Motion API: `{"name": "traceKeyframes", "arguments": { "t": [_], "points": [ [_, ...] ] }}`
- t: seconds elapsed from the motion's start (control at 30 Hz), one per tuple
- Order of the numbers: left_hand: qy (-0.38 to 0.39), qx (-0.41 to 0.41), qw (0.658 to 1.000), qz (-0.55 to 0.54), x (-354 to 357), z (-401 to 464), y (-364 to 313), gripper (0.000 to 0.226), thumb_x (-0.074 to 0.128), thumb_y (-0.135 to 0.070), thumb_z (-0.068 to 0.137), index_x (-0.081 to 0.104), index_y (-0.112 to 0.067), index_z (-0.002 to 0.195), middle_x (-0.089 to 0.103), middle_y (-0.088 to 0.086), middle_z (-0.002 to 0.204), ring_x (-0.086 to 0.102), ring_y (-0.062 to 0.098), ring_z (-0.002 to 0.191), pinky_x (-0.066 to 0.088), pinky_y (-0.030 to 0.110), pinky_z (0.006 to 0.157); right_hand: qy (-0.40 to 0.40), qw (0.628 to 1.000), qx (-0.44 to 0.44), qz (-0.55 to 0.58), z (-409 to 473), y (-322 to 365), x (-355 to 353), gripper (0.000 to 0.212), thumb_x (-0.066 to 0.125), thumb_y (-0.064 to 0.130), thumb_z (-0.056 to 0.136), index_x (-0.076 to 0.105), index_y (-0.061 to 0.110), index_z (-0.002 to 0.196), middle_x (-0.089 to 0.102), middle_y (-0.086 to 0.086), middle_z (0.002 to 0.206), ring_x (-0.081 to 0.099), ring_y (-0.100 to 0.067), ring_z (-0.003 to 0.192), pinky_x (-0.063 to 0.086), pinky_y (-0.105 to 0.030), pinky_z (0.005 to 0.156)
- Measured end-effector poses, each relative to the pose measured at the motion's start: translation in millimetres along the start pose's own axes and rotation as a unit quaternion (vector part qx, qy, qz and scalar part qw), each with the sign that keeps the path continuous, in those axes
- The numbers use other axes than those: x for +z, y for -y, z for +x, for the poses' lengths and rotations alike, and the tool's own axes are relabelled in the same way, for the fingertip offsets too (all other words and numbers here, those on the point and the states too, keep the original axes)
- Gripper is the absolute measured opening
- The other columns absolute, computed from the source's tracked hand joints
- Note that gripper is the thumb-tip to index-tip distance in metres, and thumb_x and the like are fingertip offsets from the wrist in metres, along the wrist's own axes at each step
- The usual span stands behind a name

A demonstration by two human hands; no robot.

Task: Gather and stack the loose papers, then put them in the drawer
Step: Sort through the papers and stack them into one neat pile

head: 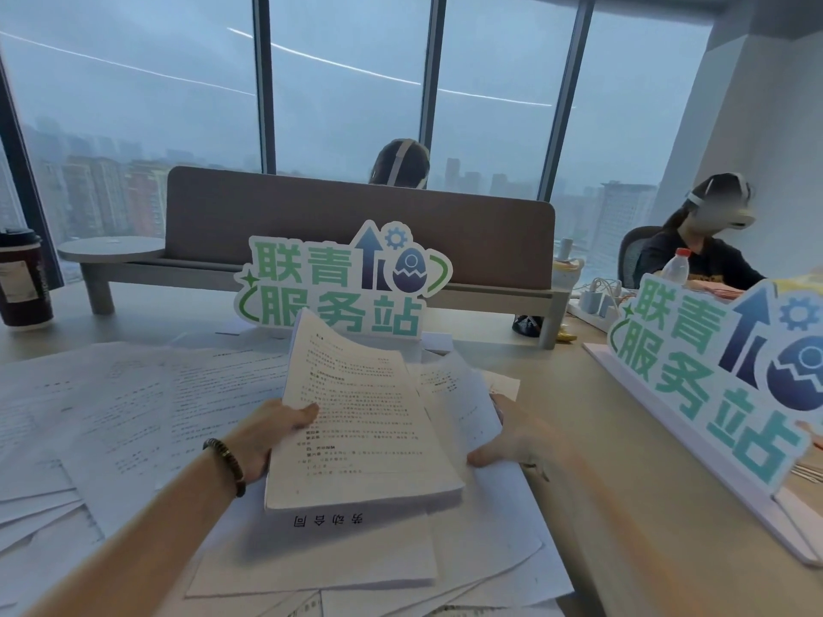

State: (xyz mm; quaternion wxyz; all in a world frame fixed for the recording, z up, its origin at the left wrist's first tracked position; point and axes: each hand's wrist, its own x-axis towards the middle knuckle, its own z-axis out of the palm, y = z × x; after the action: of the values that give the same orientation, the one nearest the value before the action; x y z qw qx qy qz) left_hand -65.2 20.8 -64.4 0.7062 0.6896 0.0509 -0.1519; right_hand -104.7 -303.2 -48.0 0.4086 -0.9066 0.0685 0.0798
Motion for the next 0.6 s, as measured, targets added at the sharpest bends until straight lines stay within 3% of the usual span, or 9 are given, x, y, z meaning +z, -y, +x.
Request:
{"name": "traceKeyframes", "arguments": {
  "t": [0.07, 0.17, 0.27, 0.47, 0.6],
  "points": [
    [0.0, -0.002, 1.0, -0.007, 0, 0, 0, 0.023, 0.054, -0.009, 0.098, 0.062, 0.001, 0.117, 0.07, 0.024, 0.11, 0.067, 0.044, 0.1, 0.056, 0.053, 0.082, -0.003, 1.0, -0.003, -0.009, -4, 6, 0, 0.086, 0.085, 0.013, 0.073, 0.036, 0.022, 0.142, 0.052, 0.001, 0.123, 0.051, -0.022, 0.114, 0.046, -0.036, 0.095],
    [0.004, -0.002, 1.0, -0.009, 3, -1, 1, 0.022, 0.053, -0.008, 0.098, 0.062, 0.001, 0.115, 0.071, 0.023, 0.109, 0.068, 0.042, 0.098, 0.056, 0.052, 0.081, 0.019, 0.998, -0.049, -0.043, -7, 9, 4, 0.083, 0.085, 0.016, 0.075, 0.035, 0.026, 0.14, 0.049, 0.005, 0.128, 0.043, -0.013, 0.114, 0.04, -0.028, 0.096],
    [0.013, 0.002, 1.0, -0.009, 5, -1, 2, 0.021, 0.052, -0.007, 0.098, 0.063, 0.001, 0.114, 0.071, 0.022, 0.109, 0.068, 0.041, 0.098, 0.055, 0.052, 0.082, 0.028, 0.997, -0.062, -0.028, -8, 7, 5, 0.083, 0.086, 0.011, 0.073, 0.031, 0.033, 0.131, 0.045, 0.02, 0.112, 0.042, -0.011, 0.118, 0.035, -0.024, 0.093],
    [0.024, 0.006, 1.0, -0.016, 3, -3, 1, 0.023, 0.052, -0.007, 0.098, 0.062, 0.001, 0.117, 0.071, 0.022, 0.112, 0.068, 0.04, 0.098, 0.057, 0.049, 0.078, 0.015, 0.999, 0.027, 0.037, 4, -7, -5, 0.094, 0.09, 0.01, 0.066, 0.041, 0.027, 0.144, 0.054, 0.005, 0.12, 0.05, -0.025, 0.121, 0.044, -0.042, 0.105],
    [0.022, 0.002, 0.999, -0.026, 2, -4, 0, 0.023, 0.051, -0.007, 0.099, 0.062, 0.0, 0.118, 0.068, 0.023, 0.116, 0.066, 0.042, 0.103, 0.054, 0.052, 0.084, 0.041, 0.988, 0.073, 0.126, 9, -14, -15, 0.054, 0.075, -0.003, 0.082, 0.055, 0.016, 0.127, 0.069, -0.01, 0.116, 0.066, -0.033, 0.108, 0.052, -0.05, 0.1]
  ]
}}
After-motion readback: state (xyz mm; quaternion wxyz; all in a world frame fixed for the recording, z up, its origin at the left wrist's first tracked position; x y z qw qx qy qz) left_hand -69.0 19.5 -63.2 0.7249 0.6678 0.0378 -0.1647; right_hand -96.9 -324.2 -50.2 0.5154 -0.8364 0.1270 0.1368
